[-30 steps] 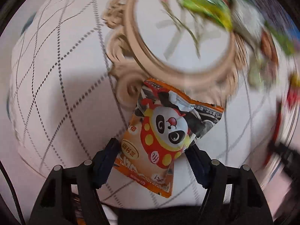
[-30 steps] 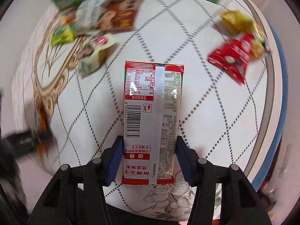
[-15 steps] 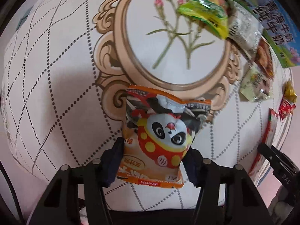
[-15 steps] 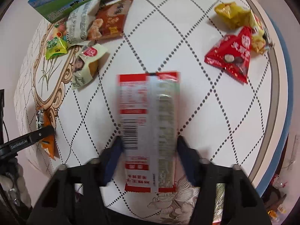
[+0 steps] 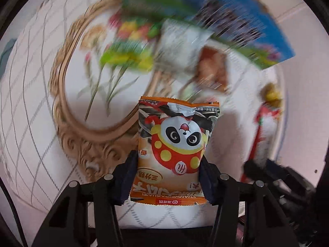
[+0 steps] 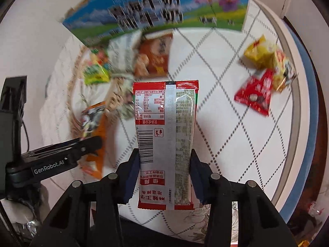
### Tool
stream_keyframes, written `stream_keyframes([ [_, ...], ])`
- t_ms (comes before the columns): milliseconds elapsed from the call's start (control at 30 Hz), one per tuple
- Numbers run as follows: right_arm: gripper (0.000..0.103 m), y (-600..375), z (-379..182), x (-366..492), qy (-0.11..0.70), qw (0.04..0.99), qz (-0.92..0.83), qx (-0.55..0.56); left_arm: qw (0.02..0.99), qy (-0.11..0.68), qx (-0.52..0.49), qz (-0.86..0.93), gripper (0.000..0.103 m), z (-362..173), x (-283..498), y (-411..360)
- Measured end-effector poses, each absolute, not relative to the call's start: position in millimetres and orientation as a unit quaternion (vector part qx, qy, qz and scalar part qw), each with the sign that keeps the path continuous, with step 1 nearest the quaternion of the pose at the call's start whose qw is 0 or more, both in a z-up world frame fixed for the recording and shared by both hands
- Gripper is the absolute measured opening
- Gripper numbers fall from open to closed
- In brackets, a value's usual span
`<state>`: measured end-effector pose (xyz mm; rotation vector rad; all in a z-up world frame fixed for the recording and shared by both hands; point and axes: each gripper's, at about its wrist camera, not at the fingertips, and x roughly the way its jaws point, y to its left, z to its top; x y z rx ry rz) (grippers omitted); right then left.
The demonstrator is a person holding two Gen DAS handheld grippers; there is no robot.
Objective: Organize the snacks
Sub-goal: 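Carry both packets into the box and open both tools to release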
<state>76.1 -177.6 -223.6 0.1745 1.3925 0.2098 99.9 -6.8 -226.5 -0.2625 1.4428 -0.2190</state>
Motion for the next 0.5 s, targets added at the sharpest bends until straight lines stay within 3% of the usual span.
stream_keyframes([
  [300,0.048,-203.0,-142.5,124.8,0.583,0.797,0.113,0.109,0.79,0.578,-0.131,-0.157,0.052,-115.8,185.3,-29.9],
  [500,0.048,-223.1,-99.4,203.8,0.54,0.83,0.093,0.105,0.793,0.571,-0.132,-0.168,0.052,-88.5,266.7,-43.7],
])
